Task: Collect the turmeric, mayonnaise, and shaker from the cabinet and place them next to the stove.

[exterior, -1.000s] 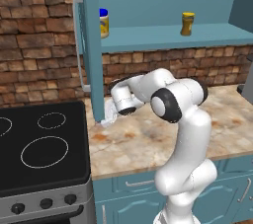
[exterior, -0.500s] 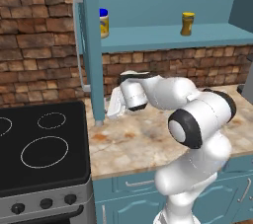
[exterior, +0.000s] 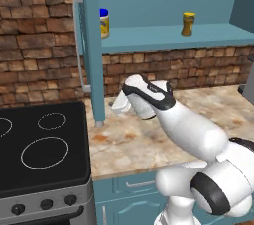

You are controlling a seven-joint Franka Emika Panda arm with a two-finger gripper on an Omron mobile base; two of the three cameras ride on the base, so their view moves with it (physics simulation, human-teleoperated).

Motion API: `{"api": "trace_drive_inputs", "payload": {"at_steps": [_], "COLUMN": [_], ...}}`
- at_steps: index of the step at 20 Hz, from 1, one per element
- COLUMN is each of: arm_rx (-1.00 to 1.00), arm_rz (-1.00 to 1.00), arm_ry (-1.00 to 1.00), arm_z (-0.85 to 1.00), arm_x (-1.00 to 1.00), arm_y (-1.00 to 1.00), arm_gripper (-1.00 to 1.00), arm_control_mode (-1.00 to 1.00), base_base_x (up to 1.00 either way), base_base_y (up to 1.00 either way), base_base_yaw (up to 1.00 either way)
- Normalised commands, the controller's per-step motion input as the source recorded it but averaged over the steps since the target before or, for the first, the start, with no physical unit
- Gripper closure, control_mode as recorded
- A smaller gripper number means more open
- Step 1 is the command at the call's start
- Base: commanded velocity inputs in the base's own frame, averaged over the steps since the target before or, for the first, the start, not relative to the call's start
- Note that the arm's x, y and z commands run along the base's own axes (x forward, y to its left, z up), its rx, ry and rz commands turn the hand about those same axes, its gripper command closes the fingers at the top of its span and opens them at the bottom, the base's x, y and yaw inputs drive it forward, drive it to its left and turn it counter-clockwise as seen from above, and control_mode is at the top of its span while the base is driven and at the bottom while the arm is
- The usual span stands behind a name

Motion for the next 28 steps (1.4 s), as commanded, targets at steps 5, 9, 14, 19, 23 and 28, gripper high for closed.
{"api": "trace_drive_inputs", "payload": {"at_steps": [5,9,14,19,23,28], "arm_rx": [-0.10,-0.04,-0.03,-0.02,0.00,0.03], "arm_rz": [-0.36,-0.37,-0.36,-0.32,-0.27,-0.23], "arm_ry": [0.09,0.15,0.10,0.02,0.00,-0.01], "arm_z": [0.83,0.85,0.72,0.56,0.45,0.62], "arm_x": [-0.27,-0.16,-0.23,-0.35,-0.50,-0.72], "arm_y": [-0.44,-0.66,-0.70,-0.83,-0.96,-0.81], "arm_gripper": [-1.00,-1.00,-1.00,-1.00,-1.00,-1.00], "arm_control_mode": [-1.00,-1.00,-1.00,-1.00,-1.00,-1.00], "base_base_x": [0.00,0.00,0.00,0.00,0.00,0.00], "base_base_y": [0.00,0.00,0.00,0.00,0.00,0.00], "base_base_yaw": [0.00,0.00,0.00,0.00,0.00,0.00]}}
